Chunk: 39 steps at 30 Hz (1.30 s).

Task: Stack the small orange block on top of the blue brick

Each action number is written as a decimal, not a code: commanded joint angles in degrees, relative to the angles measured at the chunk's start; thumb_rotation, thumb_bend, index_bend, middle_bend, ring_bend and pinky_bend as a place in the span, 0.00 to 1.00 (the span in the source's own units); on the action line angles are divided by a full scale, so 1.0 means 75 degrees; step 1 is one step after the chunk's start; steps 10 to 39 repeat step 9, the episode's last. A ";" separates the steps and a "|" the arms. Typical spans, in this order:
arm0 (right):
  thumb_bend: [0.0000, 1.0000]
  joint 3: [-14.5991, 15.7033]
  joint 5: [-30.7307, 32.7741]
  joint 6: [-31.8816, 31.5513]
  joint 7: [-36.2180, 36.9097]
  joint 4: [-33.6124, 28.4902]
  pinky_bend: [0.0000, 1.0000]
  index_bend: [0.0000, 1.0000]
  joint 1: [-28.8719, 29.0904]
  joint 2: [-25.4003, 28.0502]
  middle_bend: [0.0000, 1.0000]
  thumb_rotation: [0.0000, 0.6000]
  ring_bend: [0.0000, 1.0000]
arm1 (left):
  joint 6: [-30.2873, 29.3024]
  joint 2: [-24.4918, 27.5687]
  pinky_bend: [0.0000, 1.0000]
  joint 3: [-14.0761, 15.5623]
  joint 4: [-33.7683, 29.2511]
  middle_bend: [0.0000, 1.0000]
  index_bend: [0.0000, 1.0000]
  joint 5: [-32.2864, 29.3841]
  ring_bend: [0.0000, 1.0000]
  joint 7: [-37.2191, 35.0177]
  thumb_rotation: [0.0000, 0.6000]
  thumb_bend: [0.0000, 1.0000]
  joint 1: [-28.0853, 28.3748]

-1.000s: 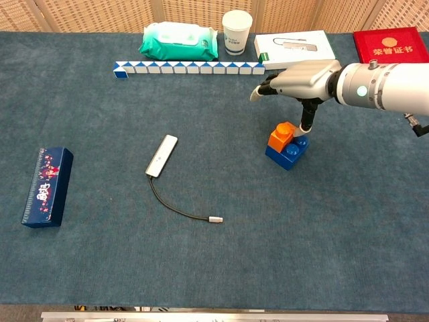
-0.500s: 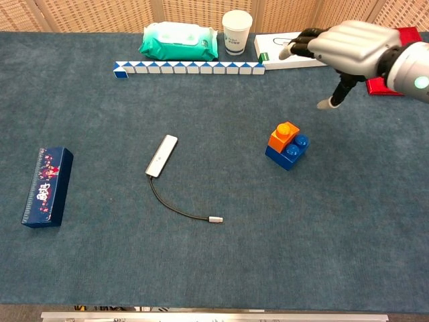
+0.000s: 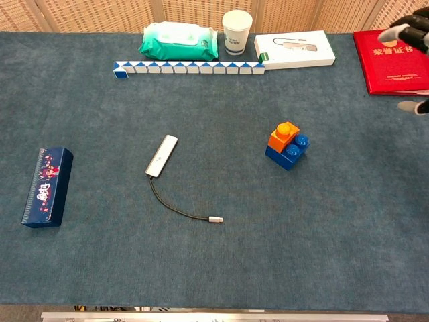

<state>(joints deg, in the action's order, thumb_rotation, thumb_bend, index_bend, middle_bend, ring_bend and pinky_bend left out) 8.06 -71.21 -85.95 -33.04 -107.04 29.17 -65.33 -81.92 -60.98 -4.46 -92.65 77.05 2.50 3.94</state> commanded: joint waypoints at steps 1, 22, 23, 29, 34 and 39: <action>0.12 0.0156 -0.0418 -0.0547 0.0091 0.0267 0.20 0.19 -0.0687 -0.0318 0.14 1.00 0.01 | -0.0022 -0.0009 0.45 0.0024 -0.0022 0.40 0.39 0.0041 0.29 0.0039 1.00 0.05 -0.0009; 0.12 0.0173 -0.1082 -0.0840 0.0870 0.0709 0.20 0.19 -0.1419 -0.0439 0.14 1.00 0.01 | -0.0156 -0.0039 0.45 0.0061 -0.0074 0.40 0.39 0.0173 0.29 0.0153 1.00 0.05 -0.0040; 0.12 0.0173 -0.1082 -0.0840 0.0870 0.0709 0.20 0.19 -0.1419 -0.0439 0.14 1.00 0.01 | -0.0156 -0.0039 0.45 0.0061 -0.0074 0.40 0.39 0.0173 0.29 0.0153 1.00 0.05 -0.0040; 0.12 0.0173 -0.1082 -0.0840 0.0870 0.0709 0.20 0.19 -0.1419 -0.0439 0.14 1.00 0.01 | -0.0156 -0.0039 0.45 0.0061 -0.0074 0.40 0.39 0.0173 0.29 0.0153 1.00 0.05 -0.0040; 0.12 0.0173 -0.1082 -0.0840 0.0870 0.0709 0.20 0.19 -0.1419 -0.0439 0.14 1.00 0.01 | -0.0156 -0.0039 0.45 0.0061 -0.0074 0.40 0.39 0.0173 0.29 0.0153 1.00 0.05 -0.0040; 0.12 0.0173 -0.1082 -0.0840 0.0870 0.0709 0.20 0.19 -0.1419 -0.0439 0.14 1.00 0.01 | -0.0156 -0.0039 0.45 0.0061 -0.0074 0.40 0.39 0.0173 0.29 0.0153 1.00 0.05 -0.0040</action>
